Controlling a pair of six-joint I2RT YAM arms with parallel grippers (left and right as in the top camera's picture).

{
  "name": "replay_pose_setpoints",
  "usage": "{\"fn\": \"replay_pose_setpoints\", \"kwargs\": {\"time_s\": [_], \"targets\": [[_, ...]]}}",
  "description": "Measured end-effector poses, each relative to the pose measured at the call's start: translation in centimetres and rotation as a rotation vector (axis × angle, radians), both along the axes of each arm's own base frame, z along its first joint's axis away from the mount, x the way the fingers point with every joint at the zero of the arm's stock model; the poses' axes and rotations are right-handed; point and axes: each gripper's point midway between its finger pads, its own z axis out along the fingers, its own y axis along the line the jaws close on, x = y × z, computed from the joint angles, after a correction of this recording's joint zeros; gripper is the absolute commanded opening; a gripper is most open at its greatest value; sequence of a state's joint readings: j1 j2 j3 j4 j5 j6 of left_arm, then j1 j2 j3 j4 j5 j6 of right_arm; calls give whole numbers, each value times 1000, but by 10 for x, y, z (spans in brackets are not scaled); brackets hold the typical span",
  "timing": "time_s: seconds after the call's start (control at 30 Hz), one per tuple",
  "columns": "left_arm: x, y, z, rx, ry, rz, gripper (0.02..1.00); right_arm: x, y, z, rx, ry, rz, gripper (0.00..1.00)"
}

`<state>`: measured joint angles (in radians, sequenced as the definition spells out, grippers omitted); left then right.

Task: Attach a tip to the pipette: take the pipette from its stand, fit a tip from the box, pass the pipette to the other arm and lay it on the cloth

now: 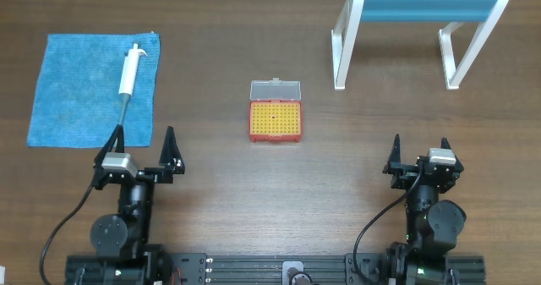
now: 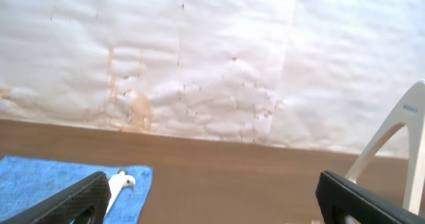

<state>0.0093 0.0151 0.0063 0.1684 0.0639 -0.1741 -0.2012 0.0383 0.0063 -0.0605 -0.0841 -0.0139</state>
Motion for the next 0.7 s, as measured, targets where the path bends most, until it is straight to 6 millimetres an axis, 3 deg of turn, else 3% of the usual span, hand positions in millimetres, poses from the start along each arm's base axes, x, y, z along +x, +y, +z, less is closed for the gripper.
{"fn": "replay_pose_setpoints", "kwargs": {"time_s": [0.2, 0.4, 0.7], "targets": [[3, 0, -39, 82, 156, 7, 998, 0, 0, 0, 0, 0, 0, 908], [2, 0, -57, 94, 227, 5, 998, 0, 0, 0, 0, 0, 0, 908], [2, 0, -57, 97, 227, 5, 998, 0, 0, 0, 0, 0, 0, 908]]}}
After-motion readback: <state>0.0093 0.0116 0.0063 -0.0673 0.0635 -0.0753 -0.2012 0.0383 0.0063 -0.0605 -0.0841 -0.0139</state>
